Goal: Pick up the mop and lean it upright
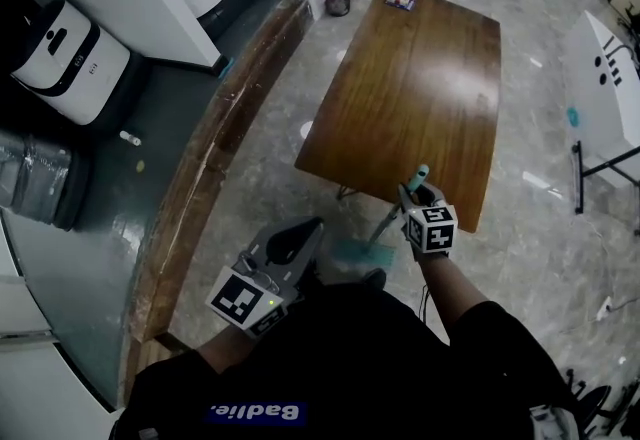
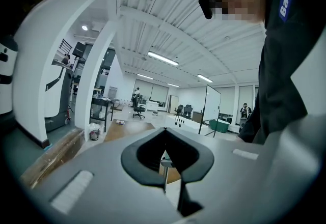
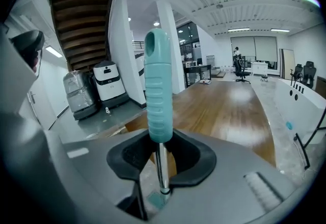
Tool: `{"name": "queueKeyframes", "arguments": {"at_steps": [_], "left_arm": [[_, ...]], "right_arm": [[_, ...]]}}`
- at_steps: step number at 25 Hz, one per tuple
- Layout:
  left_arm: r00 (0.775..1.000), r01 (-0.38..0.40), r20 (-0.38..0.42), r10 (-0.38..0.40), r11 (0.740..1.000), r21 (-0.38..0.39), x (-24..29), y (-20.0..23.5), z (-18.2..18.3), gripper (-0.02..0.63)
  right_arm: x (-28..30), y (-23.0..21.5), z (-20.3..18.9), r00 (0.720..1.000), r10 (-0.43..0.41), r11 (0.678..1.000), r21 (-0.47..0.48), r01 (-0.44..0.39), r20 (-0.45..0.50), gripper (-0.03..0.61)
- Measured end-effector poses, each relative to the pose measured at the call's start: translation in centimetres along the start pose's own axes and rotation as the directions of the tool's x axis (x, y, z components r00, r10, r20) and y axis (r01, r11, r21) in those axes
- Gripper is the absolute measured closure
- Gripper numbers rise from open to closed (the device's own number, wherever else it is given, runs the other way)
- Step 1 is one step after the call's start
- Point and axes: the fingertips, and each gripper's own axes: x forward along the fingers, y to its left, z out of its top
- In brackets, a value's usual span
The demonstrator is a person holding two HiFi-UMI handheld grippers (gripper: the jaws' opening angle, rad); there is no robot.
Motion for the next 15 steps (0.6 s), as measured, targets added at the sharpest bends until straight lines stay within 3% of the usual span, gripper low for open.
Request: {"name": "queueKeyframes", "arguments": {"at_steps": [9,15], "left_arm": [[1.0,0.005,0.004,-0.005,1.0,-0.011,0.3,-1.1,-0.7,0.594],[1.0,0.019,0.02,-0.019,1.0,-0.022,0.3,-0.5,-0.6,0.594]], "right_arm": [[-3.2,7.1,-1.1,0.987,0.163,0.981,-0.102,-0.164,-0.018,0.468],[-5.2,10.0,-0.1,0.979,0.204,0.965,-0.166,-0.201,0.001,0.468]]}}
